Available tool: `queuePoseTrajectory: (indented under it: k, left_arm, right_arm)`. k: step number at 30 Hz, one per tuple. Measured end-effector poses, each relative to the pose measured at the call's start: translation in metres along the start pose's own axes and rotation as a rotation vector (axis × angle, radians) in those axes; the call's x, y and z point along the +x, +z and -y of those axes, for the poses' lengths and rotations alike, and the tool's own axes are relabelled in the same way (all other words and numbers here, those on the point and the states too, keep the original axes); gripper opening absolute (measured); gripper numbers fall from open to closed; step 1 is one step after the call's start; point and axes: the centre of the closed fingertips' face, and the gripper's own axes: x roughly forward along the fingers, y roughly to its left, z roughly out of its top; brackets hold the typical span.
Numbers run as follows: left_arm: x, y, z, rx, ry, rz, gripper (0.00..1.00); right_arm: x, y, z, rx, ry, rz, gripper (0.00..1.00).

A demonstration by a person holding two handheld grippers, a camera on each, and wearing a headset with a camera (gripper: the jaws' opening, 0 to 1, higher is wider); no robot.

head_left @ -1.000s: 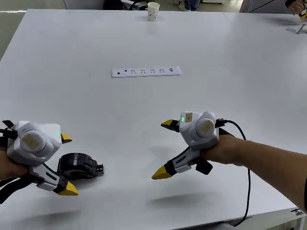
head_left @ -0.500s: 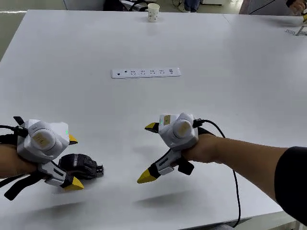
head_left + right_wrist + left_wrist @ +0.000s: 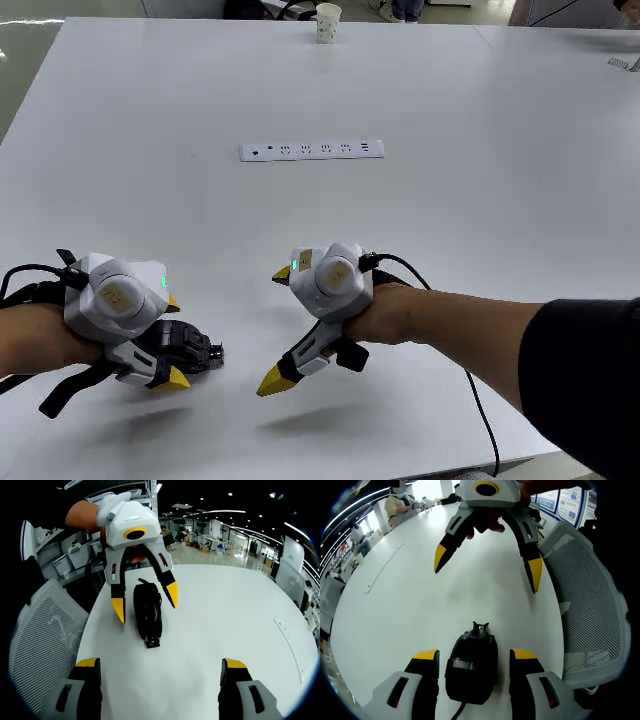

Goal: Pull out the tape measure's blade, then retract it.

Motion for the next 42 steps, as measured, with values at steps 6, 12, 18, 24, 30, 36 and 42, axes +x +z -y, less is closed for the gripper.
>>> queuePoseTrajectory:
  k: [6,12,18,24,30,36,42]
  left_arm:
    - [0.003,0.004,0.001,-0.042,-0.032,0.011,0.35]
    - [0.0,-0.001,-0.006,-0.001,-0.01,-0.009,0.34]
    - [-0.001,-0.003,-0.007,0.017,-0.008,-0.006,0.33]
    - [-0.001,-0.002,-0.005,0.02,0.007,-0.003,0.33]
    - [0.0,-0.005,-0.009,0.012,0.006,0.007,0.33]
    - [0.002,-0.005,-0.009,0.003,0.003,0.006,0.33]
    - [0.003,-0.005,-0.009,-0.003,0.005,0.004,0.34]
  right_arm:
    - [0.008,0.008,-0.006,-0.014,0.023,0.0,0.99]
    - [0.012,0.013,-0.008,-0.041,0.036,-0.001,0.92]
    - [0.018,0.012,-0.007,-0.063,0.042,-0.017,0.85]
    - [0.029,0.007,-0.015,-0.09,0.09,-0.044,0.64]
    - [0.042,0.009,-0.015,-0.121,0.1,-0.053,0.47]
    - [0.053,0.005,-0.017,-0.137,0.104,-0.074,0.38]
    - [0.057,0.006,-0.017,-0.132,0.1,-0.07,0.28]
